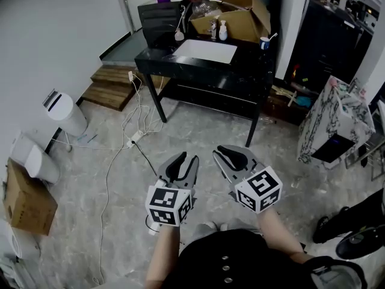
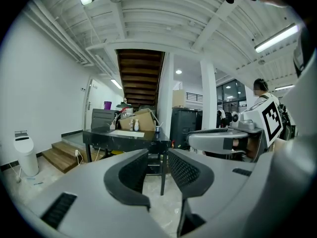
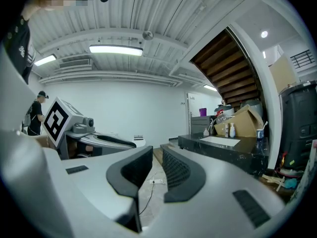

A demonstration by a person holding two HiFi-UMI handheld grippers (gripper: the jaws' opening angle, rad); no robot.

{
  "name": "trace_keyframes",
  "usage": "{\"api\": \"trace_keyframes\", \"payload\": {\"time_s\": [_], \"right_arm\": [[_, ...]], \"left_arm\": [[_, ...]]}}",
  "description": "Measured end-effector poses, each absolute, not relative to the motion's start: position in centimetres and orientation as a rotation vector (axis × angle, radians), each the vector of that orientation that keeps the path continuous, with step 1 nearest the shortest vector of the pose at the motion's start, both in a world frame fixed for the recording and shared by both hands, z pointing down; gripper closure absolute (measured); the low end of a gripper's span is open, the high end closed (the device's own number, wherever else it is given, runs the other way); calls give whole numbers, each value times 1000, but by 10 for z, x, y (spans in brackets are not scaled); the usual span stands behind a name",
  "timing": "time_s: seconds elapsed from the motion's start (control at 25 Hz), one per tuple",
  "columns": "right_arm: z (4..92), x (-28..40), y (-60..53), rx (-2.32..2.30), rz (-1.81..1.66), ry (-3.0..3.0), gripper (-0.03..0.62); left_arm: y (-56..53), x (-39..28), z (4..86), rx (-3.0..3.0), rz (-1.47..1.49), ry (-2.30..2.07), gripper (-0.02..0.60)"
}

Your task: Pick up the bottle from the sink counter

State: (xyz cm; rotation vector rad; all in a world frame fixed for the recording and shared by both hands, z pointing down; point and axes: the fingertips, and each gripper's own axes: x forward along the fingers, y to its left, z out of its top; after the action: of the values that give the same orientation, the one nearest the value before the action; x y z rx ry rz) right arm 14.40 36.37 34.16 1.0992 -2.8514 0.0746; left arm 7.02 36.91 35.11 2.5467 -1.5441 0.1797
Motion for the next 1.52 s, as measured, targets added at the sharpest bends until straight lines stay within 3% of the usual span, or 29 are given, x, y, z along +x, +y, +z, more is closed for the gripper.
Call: {"api": "trace_keyframes", "payload": {"time_s": [0.28, 0.56, 1.04, 1.52], "right_arm": [[352, 140, 362, 1199, 87, -2815, 503], [363, 124, 357, 1159, 90, -2773, 425], [377, 100, 285, 1066, 101, -2792, 425], [350, 87, 149, 988, 31, -2860, 425]], "left_arm": [[372, 55, 366, 2545, 226, -1517, 417], [363, 42, 375, 2532, 237, -1505, 416], [294, 15, 398, 2465, 273, -1552, 416], [167, -3, 368, 2468, 231, -1678, 416]]}}
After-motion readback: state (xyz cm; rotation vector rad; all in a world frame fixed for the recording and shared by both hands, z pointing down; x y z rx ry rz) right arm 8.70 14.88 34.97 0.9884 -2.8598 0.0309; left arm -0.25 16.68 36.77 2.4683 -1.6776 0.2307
